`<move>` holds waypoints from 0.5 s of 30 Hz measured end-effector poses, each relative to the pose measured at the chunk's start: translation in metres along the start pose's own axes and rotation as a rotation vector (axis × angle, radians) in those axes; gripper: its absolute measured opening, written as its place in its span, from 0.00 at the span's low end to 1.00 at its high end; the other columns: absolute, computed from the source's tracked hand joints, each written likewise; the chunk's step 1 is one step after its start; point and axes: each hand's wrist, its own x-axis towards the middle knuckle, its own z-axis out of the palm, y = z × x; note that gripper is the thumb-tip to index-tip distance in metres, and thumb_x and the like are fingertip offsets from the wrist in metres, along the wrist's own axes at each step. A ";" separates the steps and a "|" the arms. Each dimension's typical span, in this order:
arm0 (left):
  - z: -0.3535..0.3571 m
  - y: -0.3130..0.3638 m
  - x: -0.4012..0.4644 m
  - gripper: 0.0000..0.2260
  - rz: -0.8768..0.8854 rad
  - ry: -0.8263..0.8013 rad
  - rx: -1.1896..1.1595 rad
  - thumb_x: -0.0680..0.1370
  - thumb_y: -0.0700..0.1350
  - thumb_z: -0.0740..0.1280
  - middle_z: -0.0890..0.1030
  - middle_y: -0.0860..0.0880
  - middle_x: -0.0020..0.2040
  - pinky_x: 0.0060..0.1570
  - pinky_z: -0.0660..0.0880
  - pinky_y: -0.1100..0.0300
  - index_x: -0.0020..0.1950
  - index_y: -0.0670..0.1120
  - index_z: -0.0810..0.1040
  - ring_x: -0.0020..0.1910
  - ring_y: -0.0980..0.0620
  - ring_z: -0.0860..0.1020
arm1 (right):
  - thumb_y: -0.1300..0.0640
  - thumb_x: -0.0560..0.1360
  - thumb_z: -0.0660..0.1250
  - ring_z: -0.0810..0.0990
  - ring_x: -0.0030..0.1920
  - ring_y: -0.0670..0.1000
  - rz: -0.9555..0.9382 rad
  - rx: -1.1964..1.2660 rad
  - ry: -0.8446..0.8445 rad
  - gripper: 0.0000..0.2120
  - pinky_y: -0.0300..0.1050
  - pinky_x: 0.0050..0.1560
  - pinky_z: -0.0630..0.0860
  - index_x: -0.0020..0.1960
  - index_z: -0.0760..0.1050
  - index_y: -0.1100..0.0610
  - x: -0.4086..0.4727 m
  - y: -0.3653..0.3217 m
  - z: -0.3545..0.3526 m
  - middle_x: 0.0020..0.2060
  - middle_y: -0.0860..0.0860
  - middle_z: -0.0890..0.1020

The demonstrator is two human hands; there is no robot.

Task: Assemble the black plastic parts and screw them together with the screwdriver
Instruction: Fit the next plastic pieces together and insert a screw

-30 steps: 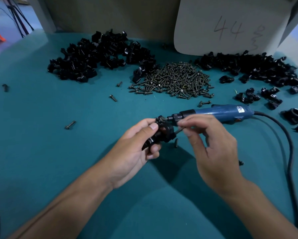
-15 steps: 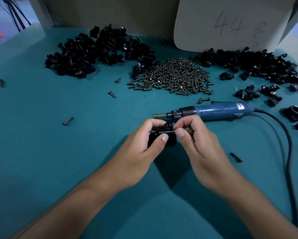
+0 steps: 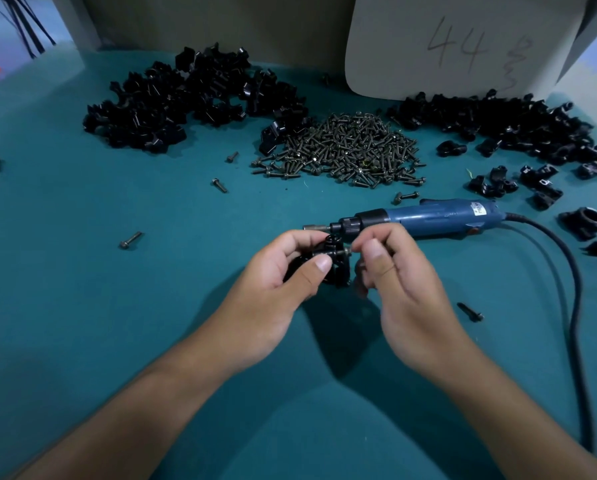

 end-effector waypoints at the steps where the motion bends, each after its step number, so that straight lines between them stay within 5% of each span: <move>1: -0.001 0.000 0.000 0.11 -0.016 0.003 -0.014 0.76 0.45 0.64 0.80 0.60 0.39 0.37 0.70 0.71 0.57 0.47 0.77 0.34 0.62 0.72 | 0.46 0.81 0.56 0.71 0.34 0.43 0.087 0.147 0.006 0.12 0.40 0.39 0.70 0.42 0.72 0.47 0.002 0.000 -0.002 0.31 0.42 0.72; 4: -0.002 0.001 -0.001 0.10 -0.048 0.002 -0.008 0.76 0.46 0.64 0.77 0.51 0.41 0.35 0.69 0.70 0.57 0.47 0.77 0.34 0.59 0.70 | 0.39 0.80 0.57 0.67 0.31 0.46 0.254 0.402 -0.017 0.19 0.45 0.35 0.66 0.37 0.69 0.50 0.007 0.001 -0.005 0.30 0.43 0.67; 7: -0.002 0.003 -0.001 0.10 -0.074 0.008 -0.018 0.76 0.47 0.64 0.75 0.47 0.43 0.36 0.69 0.69 0.56 0.47 0.78 0.34 0.58 0.69 | 0.30 0.73 0.64 0.67 0.34 0.47 0.244 0.400 -0.120 0.22 0.46 0.38 0.66 0.38 0.68 0.48 0.006 0.004 -0.007 0.33 0.45 0.69; 11: -0.004 0.003 0.000 0.11 -0.097 0.029 0.007 0.75 0.48 0.64 0.77 0.45 0.47 0.39 0.69 0.63 0.55 0.47 0.78 0.40 0.54 0.70 | 0.44 0.70 0.74 0.75 0.41 0.43 0.119 0.243 -0.181 0.23 0.37 0.42 0.74 0.47 0.63 0.55 0.004 0.002 -0.007 0.45 0.42 0.78; 15: -0.005 0.004 0.000 0.10 -0.127 0.015 -0.040 0.75 0.47 0.64 0.77 0.46 0.47 0.37 0.67 0.63 0.54 0.48 0.82 0.36 0.57 0.70 | 0.51 0.73 0.75 0.77 0.47 0.43 0.097 0.229 -0.160 0.21 0.38 0.49 0.76 0.47 0.62 0.56 0.002 0.001 -0.004 0.49 0.49 0.79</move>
